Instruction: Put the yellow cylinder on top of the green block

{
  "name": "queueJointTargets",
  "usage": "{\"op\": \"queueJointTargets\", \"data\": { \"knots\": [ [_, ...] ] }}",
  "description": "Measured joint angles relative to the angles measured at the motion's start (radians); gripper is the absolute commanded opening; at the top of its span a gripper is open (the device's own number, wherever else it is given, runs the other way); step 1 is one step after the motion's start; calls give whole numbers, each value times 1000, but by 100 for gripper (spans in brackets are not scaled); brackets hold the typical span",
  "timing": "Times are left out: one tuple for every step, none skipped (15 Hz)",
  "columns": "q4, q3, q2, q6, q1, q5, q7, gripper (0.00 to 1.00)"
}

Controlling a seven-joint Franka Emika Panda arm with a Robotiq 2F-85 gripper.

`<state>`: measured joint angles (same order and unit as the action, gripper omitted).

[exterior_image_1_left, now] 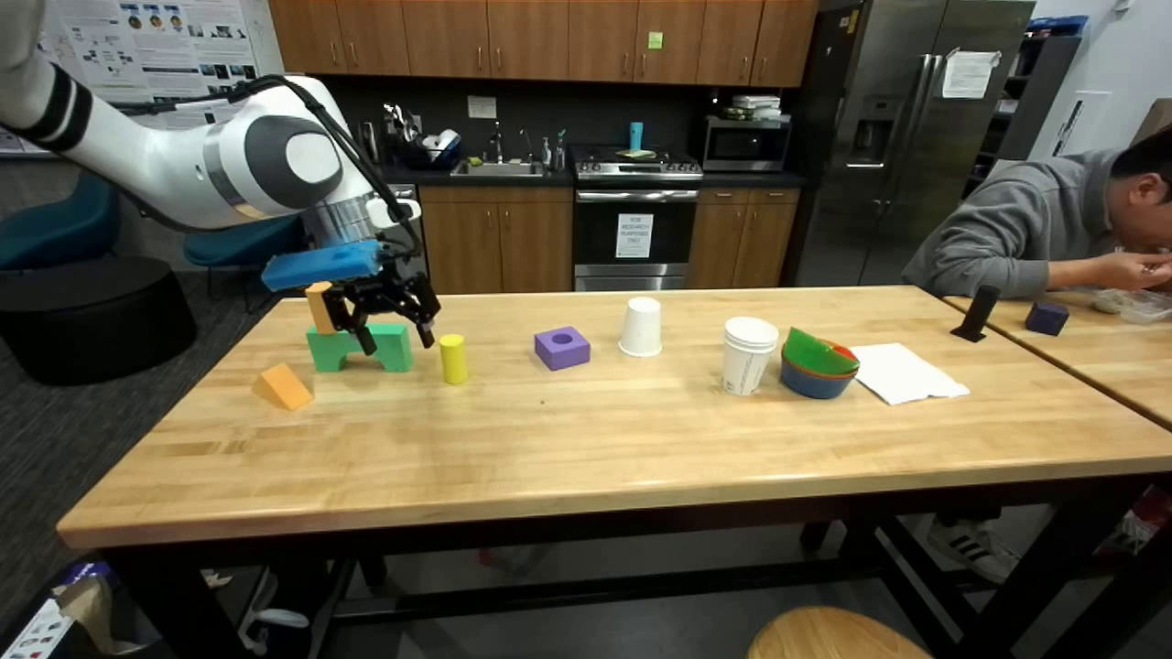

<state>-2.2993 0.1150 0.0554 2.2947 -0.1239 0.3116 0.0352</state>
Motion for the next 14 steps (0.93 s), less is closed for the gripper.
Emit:
{"op": "queueJointTargets", "data": {
  "knots": [
    [5,2,-8,0,0,-2,5,100],
    [12,4,-19,1,0,-9,11,100],
    [19,8,-31,3,0,-17,15,100],
    [27,13,-45,8,-1,-24,15,100],
    [35,18,-59,16,-3,-28,15,100],
    [44,23,-73,24,-6,-32,15,100],
    [54,28,-85,30,-10,-37,16,100],
    [63,33,-96,36,-14,-41,16,100],
    [71,37,-105,41,-19,-43,16,100],
    [78,40,-111,45,-23,-43,16,100],
    [85,42,-116,47,-25,-43,16,100],
    [91,44,-118,48,-27,-43,16,100],
    [97,44,-120,48,-27,-43,16,100],
    [102,44,-120,50,-26,-43,16,100]
  ]
}}
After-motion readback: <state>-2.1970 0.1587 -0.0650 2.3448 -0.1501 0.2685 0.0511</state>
